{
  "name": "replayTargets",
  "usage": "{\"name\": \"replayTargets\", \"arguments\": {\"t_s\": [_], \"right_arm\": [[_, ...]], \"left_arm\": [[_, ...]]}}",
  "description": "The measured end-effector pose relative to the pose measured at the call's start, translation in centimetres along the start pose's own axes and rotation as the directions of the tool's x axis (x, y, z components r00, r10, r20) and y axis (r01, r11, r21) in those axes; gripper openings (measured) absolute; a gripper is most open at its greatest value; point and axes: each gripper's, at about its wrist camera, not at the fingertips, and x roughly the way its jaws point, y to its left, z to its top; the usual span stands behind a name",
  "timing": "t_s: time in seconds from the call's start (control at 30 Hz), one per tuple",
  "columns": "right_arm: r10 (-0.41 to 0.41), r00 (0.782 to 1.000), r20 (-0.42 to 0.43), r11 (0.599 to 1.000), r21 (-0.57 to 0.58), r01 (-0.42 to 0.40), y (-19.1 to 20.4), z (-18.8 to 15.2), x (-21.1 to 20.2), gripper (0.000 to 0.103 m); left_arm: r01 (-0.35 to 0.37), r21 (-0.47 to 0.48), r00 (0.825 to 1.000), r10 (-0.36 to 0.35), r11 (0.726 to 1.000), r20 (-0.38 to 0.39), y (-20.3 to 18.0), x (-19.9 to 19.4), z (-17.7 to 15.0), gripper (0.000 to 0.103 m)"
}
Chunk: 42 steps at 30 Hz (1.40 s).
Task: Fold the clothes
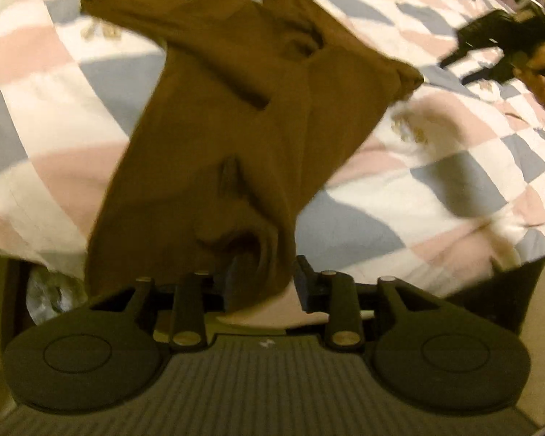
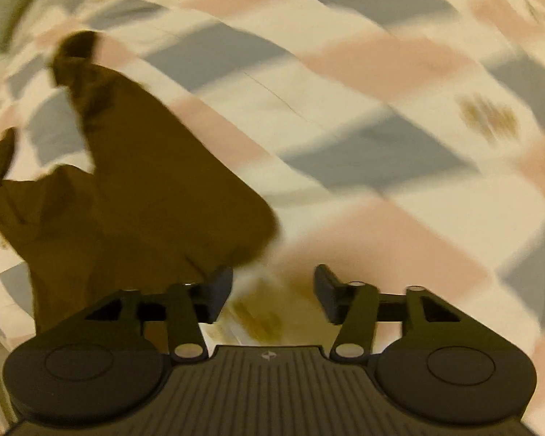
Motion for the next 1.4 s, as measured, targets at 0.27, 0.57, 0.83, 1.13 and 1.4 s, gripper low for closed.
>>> {"name": "replayTargets", "arguments": {"t_s": [0.27,0.57,0.83,1.13,1.4], "right_arm": [[0.120,0.990,0.078,0.971,-0.216,-0.101,11.4,8.0,6.2,0.079],[-0.037,0.998,0.044,0.948,-0.314,0.049,19.5,11.8,16.3,0.083],[-0.012,0.977,0.211,0.976,-0.210,0.057,12.4,11.3,10.2,0.000],[-0.170,0.985,0.037,0.891,0.432,0.138,-14.4,-4.9,-1.2,0.000],[-0.127,0.989,-0.081,0.847,0.510,0.150,-23.8,-13.2,-2.6,0.021]], "left_arm": [[-0.025,-0.022,0.995,0.027,0.999,0.100,-0.3,5.0,5.0,0.058],[-0.015,0.011,1.000,0.015,1.000,0.025,-0.3,11.4,6.8,0.018],[0.064,0.146,0.996,-0.073,0.987,0.056,-3.0,8.3,5.0,0.004],[0.173,0.263,0.985,-0.166,0.949,-0.050,-8.6,4.8,-0.3,0.005],[0.068,0.308,0.993,-0.033,0.949,-0.115,-12.0,3.8,-4.7,0.013]]}}
